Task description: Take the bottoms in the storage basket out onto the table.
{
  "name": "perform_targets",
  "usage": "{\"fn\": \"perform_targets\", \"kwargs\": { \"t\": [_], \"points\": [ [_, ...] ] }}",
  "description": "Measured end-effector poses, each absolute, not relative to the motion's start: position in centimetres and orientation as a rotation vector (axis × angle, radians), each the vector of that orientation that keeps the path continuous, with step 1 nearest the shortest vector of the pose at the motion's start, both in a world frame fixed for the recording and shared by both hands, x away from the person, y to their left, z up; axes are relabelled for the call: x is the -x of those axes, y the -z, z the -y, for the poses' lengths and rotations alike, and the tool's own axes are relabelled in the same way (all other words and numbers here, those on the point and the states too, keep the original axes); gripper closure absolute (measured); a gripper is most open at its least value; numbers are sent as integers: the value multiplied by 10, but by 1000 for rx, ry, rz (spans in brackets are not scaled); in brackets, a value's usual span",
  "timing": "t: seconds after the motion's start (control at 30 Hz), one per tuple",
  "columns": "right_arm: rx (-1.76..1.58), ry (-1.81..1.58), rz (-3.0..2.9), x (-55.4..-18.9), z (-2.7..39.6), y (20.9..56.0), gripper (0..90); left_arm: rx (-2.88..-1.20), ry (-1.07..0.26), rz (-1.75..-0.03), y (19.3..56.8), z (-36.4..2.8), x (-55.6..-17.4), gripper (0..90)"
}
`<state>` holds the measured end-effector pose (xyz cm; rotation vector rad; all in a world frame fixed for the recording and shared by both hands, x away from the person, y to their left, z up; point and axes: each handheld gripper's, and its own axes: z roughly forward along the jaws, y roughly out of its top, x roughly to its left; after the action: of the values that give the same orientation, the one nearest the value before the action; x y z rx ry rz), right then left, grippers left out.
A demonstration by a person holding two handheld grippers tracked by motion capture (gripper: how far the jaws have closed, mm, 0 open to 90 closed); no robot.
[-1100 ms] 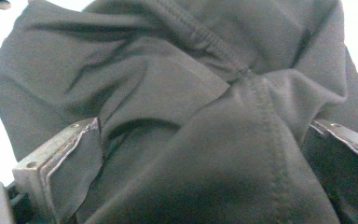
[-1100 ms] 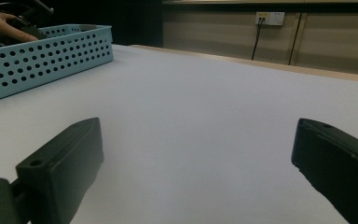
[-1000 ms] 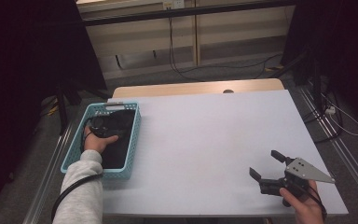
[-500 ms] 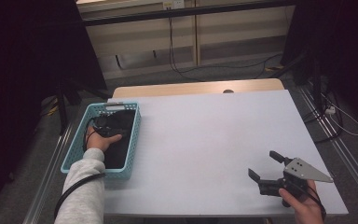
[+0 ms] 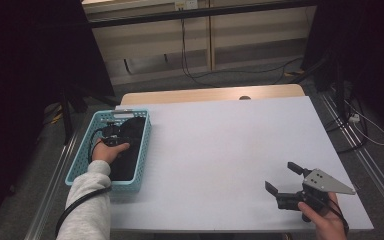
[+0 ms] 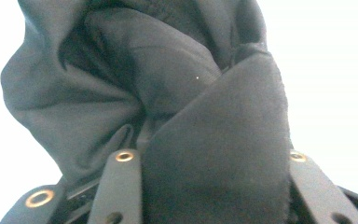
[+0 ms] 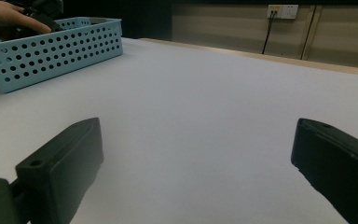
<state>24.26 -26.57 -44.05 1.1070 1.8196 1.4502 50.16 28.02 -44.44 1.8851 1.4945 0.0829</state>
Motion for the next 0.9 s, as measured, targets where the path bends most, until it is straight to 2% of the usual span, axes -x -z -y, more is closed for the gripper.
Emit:
{"fn": "perform_targets", "kwargs": {
  "t": [0.27,0.47,0.77,0.9],
  "points": [
    [-1107,-1450,-1820,-242,266,441,18,-1957,-132,-1510,438,-273,-504,650],
    [-1115,-1450,-1816,-242,267,441,18,-1929,-165,-1562,428,-275,-504,675],
    [-1113,-1451,-1815,-243,267,441,19,-1882,-191,-1530,392,-286,-500,691],
    [-1102,-1449,-1825,-242,266,441,19,-1844,-148,-1496,372,-284,-501,691]
  ]
}}
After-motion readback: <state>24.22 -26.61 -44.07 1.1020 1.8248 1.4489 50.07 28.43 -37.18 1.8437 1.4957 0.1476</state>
